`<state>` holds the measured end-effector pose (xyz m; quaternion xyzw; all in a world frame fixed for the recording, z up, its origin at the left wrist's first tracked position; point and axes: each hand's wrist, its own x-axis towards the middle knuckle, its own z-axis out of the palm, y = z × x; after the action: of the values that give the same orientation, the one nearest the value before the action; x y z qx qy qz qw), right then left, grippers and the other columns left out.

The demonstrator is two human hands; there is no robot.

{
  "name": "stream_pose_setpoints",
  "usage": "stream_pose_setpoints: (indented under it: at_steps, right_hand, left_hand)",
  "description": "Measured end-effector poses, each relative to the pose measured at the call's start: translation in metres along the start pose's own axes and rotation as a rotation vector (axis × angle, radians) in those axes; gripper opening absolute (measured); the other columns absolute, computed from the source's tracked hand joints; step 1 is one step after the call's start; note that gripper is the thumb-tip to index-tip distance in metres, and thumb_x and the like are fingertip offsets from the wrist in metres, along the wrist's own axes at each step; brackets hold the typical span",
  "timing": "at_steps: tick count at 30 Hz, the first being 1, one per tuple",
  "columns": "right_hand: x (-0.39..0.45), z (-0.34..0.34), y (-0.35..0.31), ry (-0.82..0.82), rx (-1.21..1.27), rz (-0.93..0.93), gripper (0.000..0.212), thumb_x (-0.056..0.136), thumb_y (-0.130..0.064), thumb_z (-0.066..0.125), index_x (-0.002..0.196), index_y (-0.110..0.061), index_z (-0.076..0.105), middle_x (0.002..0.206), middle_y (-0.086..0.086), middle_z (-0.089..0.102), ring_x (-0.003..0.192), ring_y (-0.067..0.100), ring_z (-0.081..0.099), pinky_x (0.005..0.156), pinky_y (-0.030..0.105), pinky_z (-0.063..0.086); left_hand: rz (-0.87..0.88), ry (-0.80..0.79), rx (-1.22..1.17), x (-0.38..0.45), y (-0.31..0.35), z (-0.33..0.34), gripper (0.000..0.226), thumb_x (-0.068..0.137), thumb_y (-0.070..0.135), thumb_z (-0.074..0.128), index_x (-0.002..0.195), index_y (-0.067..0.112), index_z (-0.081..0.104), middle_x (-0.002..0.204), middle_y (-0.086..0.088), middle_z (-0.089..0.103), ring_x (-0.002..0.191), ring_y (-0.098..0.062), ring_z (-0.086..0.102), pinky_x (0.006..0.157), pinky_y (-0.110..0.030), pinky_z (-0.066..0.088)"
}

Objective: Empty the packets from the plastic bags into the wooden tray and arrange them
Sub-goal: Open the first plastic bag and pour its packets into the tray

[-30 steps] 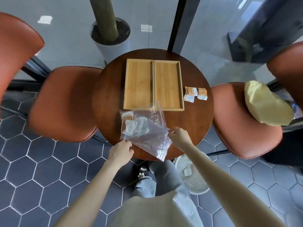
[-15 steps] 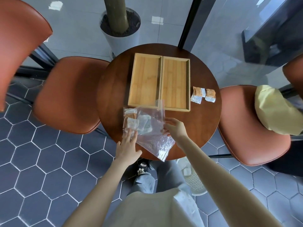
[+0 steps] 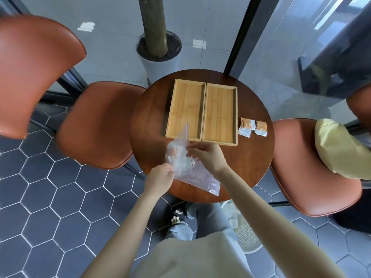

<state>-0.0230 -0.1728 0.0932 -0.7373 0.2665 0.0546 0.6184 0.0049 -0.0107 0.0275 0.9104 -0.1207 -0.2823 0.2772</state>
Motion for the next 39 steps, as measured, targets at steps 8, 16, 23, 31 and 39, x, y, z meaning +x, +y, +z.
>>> stream_pose_setpoints:
  at_steps: [8, 16, 23, 31, 39]
  right_hand:
    - [-0.033, -0.021, -0.009, -0.015, -0.022, -0.053, 0.013, 0.083, -0.008, 0.063, 0.08, -0.002, 0.073, 0.068, 0.004, 0.069, 0.053, 0.0, 0.054, 0.055, 0.01, 0.045]
    - [-0.052, -0.017, 0.03, 0.083, -0.135, 0.053, 0.009, 0.077, -0.01, 0.068, 0.073, -0.009, 0.076, 0.071, 0.014, 0.072, 0.061, 0.015, 0.056, 0.063, 0.03, 0.048]
    - [-0.061, -0.015, 0.037, 0.131, -0.118, 0.081, 0.006, 0.075, -0.015, 0.072, 0.078, -0.011, 0.076, 0.063, -0.006, 0.067, 0.056, 0.006, 0.057, 0.056, 0.014, 0.046]
    - [-0.065, -0.009, 0.04, 0.172, 0.07, 0.267, 0.022, 0.08, -0.014, 0.068, 0.059, -0.014, 0.061, 0.058, 0.001, 0.06, 0.054, 0.011, 0.052, 0.052, 0.021, 0.044]
    - [-0.068, 0.011, 0.043, 0.385, -0.029, 0.305, 0.016, 0.079, -0.011, 0.056, 0.063, -0.011, 0.059, 0.058, 0.003, 0.062, 0.056, 0.019, 0.055, 0.063, 0.035, 0.052]
  left_hand:
    - [0.132, 0.174, -0.438, -0.025, 0.052, -0.02, 0.018, 0.089, 0.02, 0.057, 0.093, 0.007, 0.069, 0.085, -0.002, 0.07, 0.079, -0.011, 0.061, 0.064, -0.01, 0.045]
    - [0.013, 0.072, -0.609, -0.035, 0.067, 0.004, 0.011, 0.079, 0.026, 0.071, 0.082, 0.015, 0.075, 0.07, 0.001, 0.072, 0.072, -0.016, 0.069, 0.073, -0.035, 0.058]
    - [-0.057, 0.047, -0.649, -0.042, 0.074, -0.001, 0.01, 0.078, 0.012, 0.072, 0.086, 0.006, 0.074, 0.068, -0.007, 0.072, 0.053, -0.008, 0.069, 0.052, -0.023, 0.059]
    - [-0.103, 0.065, -0.617, -0.047, 0.08, 0.005, 0.007, 0.077, 0.007, 0.068, 0.075, 0.005, 0.075, 0.069, -0.012, 0.074, 0.056, -0.016, 0.071, 0.055, -0.031, 0.06]
    - [0.035, 0.151, -0.368, -0.046, 0.087, 0.011, 0.012, 0.075, 0.009, 0.068, 0.065, 0.007, 0.075, 0.06, -0.008, 0.072, 0.055, -0.019, 0.068, 0.061, -0.04, 0.059]
